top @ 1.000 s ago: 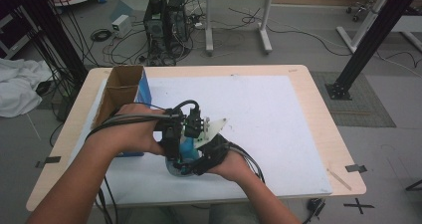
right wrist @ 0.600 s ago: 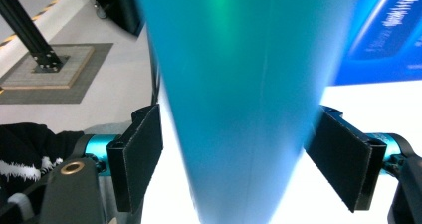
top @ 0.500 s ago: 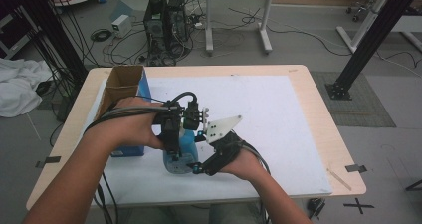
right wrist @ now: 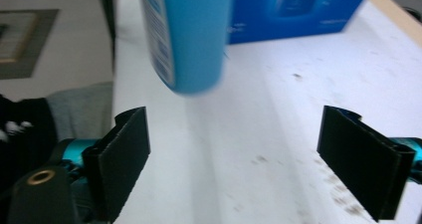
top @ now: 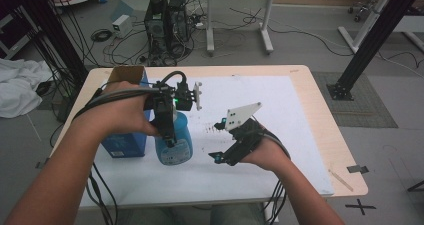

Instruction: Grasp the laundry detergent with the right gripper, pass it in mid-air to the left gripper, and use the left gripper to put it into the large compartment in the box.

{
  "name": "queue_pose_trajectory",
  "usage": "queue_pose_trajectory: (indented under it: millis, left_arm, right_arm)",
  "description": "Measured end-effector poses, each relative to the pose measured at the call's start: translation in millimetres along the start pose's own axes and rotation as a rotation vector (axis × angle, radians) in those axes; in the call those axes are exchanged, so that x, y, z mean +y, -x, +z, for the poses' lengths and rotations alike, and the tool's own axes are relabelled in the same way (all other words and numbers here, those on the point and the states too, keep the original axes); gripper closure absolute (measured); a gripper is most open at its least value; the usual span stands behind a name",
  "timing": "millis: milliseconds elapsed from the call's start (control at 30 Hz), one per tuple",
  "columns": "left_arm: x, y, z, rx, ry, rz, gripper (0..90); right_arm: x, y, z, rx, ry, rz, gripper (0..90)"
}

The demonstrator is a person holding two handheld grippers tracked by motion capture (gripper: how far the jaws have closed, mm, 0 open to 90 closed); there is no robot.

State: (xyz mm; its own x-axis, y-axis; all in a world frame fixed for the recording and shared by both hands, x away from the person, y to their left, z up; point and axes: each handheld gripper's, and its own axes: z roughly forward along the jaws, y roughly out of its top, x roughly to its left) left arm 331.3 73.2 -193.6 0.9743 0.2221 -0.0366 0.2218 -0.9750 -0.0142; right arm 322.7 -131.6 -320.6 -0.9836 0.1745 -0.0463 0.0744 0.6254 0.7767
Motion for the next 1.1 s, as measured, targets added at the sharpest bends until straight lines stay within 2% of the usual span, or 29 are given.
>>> queue_pose_trajectory:
  millis: [200,333,433,467,533,567,767,833,867,967,1033,1100]
  left_arm:
    - [-10.0,-11.2,-21.1,-0.003,0.020,-0.098,39.2]
    - [-16.1,-20.1,-33.2,0.004,0.027,-0.137,39.2]
    - [-22.0,-26.2,-41.3,0.003,0.031,-0.189,39.2]
    - [-24.0,-28.2,-44.3,0.018,0.032,-0.190,39.2]
    - [-29.8,-33.7,-50.1,0.012,0.035,-0.229,39.2]
    - [-31.7,-35.8,-52.0,0.015,0.036,-0.231,39.2]
    - [-52.3,-49.8,-66.5,0.011,0.053,-0.312,39.2]
    - [-60.7,-54.6,-71.9,0.023,0.060,-0.335,39.2]
    - [-64.7,-56.0,-73.4,0.026,0.074,-0.361,39.2]
    - [-77.1,-63.9,-80.4,0.023,0.065,-0.397,39.2]
    - [-83.7,-67.8,-82.7,0.024,0.073,-0.440,39.1]
    - [-90.3,-72.5,-85.3,0.027,0.069,-0.450,39.2]
  right_arm:
    - [0.1,9.6,-15.5,-0.031,-0.044,-0.013,11.9]
    - [-0.1,13.7,-22.3,-0.049,-0.076,-0.015,11.9]
    - [-1.3,15.4,-26.3,-0.052,-0.083,-0.020,12.0]
    - [-1.6,15.7,-26.9,-0.056,-0.081,-0.016,11.9]
    - [-2.4,15.2,-28.7,-0.056,-0.090,0.001,11.9]
    - [-3.0,16.6,-29.7,-0.058,-0.092,-0.008,11.9]
    - [-5.7,20.6,-33.1,-0.069,-0.113,0.016,11.9]
    - [-5.4,22.2,-34.5,-0.070,-0.121,0.020,11.9]
    - [-4.9,22.4,-35.3,-0.068,-0.127,0.023,11.9]
    - [-4.1,24.1,-37.5,-0.074,-0.139,0.035,12.0]
    - [-4.5,26.6,-38.1,-0.072,-0.152,0.040,11.9]
    - [-5.2,30.6,-38.5,-0.073,-0.167,0.046,11.9]
